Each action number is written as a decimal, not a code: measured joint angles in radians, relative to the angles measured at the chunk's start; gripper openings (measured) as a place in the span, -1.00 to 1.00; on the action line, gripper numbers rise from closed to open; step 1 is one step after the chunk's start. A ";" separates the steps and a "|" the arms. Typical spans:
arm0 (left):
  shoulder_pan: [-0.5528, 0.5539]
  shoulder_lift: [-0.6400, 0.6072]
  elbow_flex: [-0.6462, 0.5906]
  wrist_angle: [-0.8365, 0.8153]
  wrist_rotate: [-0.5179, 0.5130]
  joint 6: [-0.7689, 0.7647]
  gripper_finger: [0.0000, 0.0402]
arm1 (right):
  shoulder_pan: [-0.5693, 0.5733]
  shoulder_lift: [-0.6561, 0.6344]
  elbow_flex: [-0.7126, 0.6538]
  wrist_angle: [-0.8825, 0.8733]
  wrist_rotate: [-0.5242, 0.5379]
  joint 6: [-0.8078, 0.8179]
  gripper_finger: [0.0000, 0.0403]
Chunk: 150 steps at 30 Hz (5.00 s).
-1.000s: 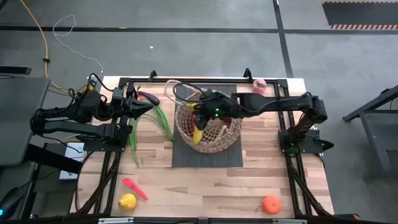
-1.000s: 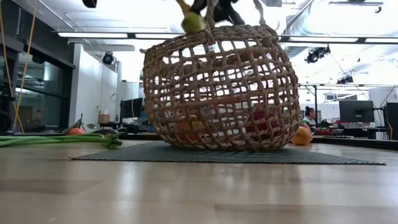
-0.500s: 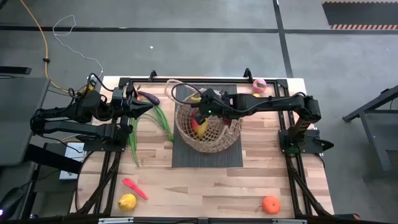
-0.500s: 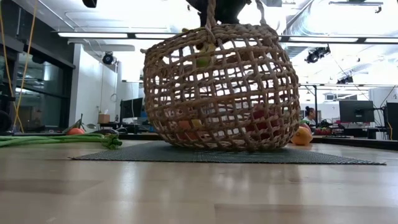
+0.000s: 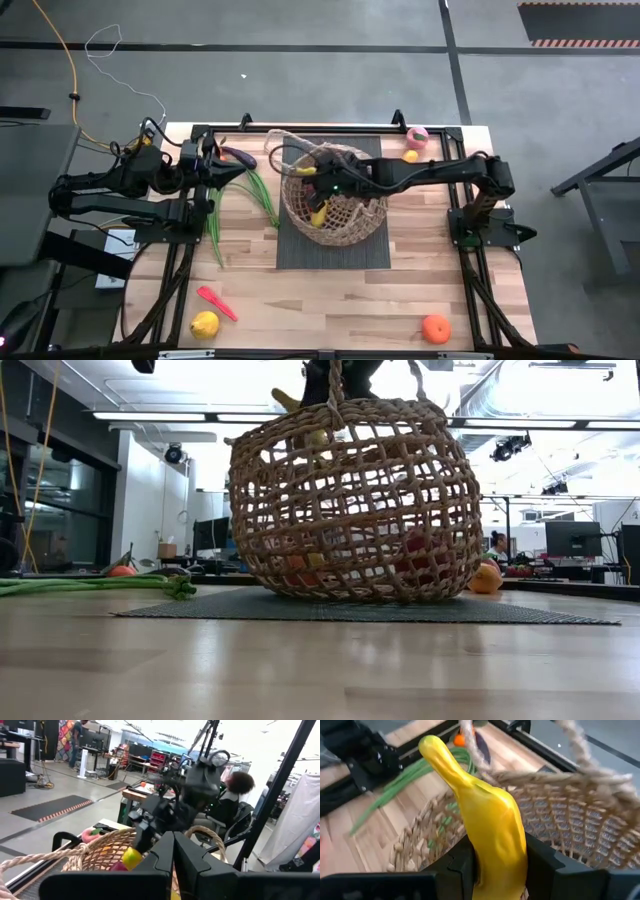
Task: Build produce basket
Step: Put the banana into the woven basket, then put the carrot into the woven basket
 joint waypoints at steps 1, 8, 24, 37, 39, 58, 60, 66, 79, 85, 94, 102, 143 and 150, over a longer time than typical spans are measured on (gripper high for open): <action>0.000 0.000 0.000 0.000 -0.001 0.000 -1.00 | 0.003 0.011 0.000 0.000 0.000 0.006 -0.43; 0.000 0.000 0.000 0.000 -0.002 0.000 -1.00 | 0.007 0.070 0.000 -0.013 -0.065 0.055 -0.43; 0.001 0.000 0.000 -0.001 -0.028 0.000 -1.00 | -0.095 0.096 -0.002 -0.325 -0.117 0.343 -0.43; 0.001 0.000 0.000 -0.002 -0.046 0.000 -1.00 | -0.123 0.188 -0.002 -0.326 -0.173 0.328 -0.43; 0.001 0.000 0.000 -0.003 -0.046 0.000 -1.00 | -0.123 0.213 -0.002 -0.315 -0.173 0.344 -0.43; 0.001 0.000 0.000 -0.004 -0.046 0.000 -1.00 | -0.129 0.317 -0.002 -0.311 -0.154 0.386 -0.43; 0.001 0.000 0.000 -0.004 -0.046 0.000 -1.00 | -0.129 0.317 -0.002 -0.310 -0.154 0.389 -0.43; 0.001 0.000 0.000 -0.004 -0.046 0.000 -1.00 | -0.129 0.318 -0.002 -0.310 -0.153 0.384 -0.20; 0.001 0.000 0.000 -0.005 -0.046 0.000 -1.00 | -0.128 0.317 -0.002 -0.313 -0.154 0.384 0.41; 0.001 0.000 0.000 -0.008 -0.047 0.000 -1.00 | -0.125 0.282 -0.001 -0.260 -0.169 0.351 0.42; 0.003 0.000 0.000 -0.012 -0.046 0.007 -1.00 | -0.121 0.209 0.000 -0.208 -0.420 0.256 0.42; 0.003 0.001 0.000 -0.031 -0.050 0.019 -1.00 | -0.123 0.090 0.001 -0.137 -0.546 0.178 0.42; 0.003 0.000 0.000 -0.029 -0.078 -0.008 -1.00 | -0.035 -1.108 -0.838 0.346 -0.308 -0.120 0.42; 0.003 0.000 0.000 -0.029 -0.081 -0.009 -1.00 | -0.035 -1.104 -0.840 0.324 -0.274 -0.052 0.42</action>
